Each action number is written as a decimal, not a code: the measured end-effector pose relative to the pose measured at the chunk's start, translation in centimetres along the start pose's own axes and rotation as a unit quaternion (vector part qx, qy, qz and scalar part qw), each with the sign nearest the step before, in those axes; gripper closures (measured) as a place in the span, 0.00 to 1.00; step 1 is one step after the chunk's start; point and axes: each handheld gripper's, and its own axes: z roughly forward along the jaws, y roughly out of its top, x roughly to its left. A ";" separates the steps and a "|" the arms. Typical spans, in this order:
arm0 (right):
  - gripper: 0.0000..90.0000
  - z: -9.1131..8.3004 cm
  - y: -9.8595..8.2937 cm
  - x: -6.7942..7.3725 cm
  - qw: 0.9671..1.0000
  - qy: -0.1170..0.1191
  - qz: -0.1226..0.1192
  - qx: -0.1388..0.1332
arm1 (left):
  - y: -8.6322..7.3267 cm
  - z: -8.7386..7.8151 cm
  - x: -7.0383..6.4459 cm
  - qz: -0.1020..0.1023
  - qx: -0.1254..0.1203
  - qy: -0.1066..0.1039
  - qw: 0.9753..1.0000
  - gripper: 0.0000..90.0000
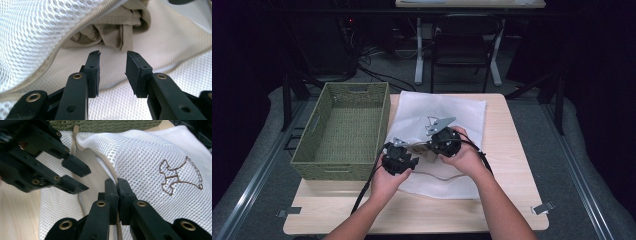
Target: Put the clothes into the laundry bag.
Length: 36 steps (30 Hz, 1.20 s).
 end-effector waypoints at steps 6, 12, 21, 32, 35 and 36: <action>0.97 0.7 -0.3 0.2 1.000 0.009 -0.004 0.013 | -1.0 -1.1 0.4 0.006 0.002 -0.010 1.000 0.70; 0.97 1.3 -0.6 0.4 0.999 0.017 -0.004 0.028 | -2.1 -1.9 0.8 0.007 -0.002 -0.020 1.000 0.68; 0.97 2.6 -1.1 0.7 0.998 0.029 -0.007 0.055 | -3.7 -2.5 1.4 0.010 -0.010 -0.031 0.999 0.66; 0.84 2.8 -1.2 1.0 0.997 0.047 -0.019 0.063 | -4.7 -2.8 1.5 0.031 -0.003 -0.036 0.999 0.61; 0.81 2.6 -1.0 1.1 0.997 0.048 -0.021 0.060 | -5.0 -2.7 1.5 0.030 0.001 -0.036 0.999 0.60; 0.79 2.5 -1.0 1.2 0.997 0.050 -0.019 0.059 | -5.0 -2.6 1.5 0.034 0.002 -0.036 0.999 0.60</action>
